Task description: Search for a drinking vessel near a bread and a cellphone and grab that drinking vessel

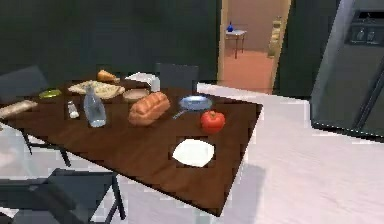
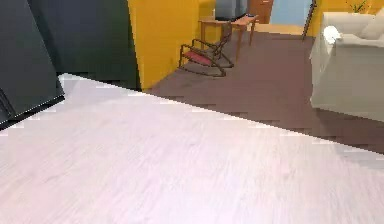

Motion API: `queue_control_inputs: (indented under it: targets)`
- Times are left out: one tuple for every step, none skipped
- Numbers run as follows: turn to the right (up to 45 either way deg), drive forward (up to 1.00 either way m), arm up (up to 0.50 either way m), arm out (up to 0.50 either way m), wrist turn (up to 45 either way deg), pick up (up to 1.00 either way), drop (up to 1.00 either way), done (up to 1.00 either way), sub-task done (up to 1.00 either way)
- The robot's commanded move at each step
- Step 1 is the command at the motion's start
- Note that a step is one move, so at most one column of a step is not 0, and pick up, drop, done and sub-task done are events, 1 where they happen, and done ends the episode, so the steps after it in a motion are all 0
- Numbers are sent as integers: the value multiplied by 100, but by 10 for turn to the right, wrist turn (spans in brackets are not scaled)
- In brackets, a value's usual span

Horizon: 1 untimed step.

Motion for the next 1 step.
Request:
queue_control_inputs:
  targets:
    - [-450,0,0,0,0,0,0,0,0]
